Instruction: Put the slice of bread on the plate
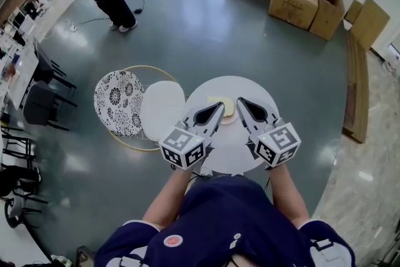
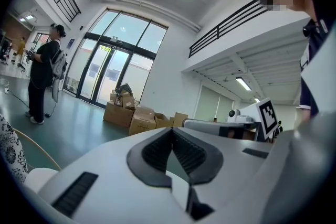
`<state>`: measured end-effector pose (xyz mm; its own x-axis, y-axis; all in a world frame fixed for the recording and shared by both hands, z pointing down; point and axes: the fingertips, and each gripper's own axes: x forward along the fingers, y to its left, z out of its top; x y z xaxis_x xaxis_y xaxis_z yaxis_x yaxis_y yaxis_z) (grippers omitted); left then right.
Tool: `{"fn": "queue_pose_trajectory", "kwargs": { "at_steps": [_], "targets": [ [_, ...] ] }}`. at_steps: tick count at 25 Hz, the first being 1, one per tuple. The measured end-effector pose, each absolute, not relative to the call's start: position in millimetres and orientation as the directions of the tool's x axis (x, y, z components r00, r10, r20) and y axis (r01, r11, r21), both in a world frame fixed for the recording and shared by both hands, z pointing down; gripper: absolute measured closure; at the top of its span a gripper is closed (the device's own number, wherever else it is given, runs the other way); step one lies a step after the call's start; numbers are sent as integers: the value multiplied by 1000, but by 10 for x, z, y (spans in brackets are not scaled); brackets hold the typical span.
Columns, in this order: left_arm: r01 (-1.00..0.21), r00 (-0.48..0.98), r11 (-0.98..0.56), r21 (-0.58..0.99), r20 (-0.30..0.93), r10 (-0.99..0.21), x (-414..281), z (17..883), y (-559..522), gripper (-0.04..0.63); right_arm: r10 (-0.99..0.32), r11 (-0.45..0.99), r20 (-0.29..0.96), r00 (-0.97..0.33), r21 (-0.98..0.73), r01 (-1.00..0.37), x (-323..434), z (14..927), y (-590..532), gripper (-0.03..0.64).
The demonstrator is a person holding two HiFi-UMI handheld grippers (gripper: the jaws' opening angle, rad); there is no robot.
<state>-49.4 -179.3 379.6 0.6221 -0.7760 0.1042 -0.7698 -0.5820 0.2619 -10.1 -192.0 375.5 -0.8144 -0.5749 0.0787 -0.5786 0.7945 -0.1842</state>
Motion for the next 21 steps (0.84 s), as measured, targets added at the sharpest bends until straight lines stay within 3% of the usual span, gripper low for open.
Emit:
{"fn": "queue_pose_trajectory", "kwargs": {
  "at_steps": [21],
  "targets": [
    [-767,620,-573,288,104,-778,-534,3830,-1802,588,-586,786,63,-808,-197,-586,-93,3701,-1950,612]
  ]
}}
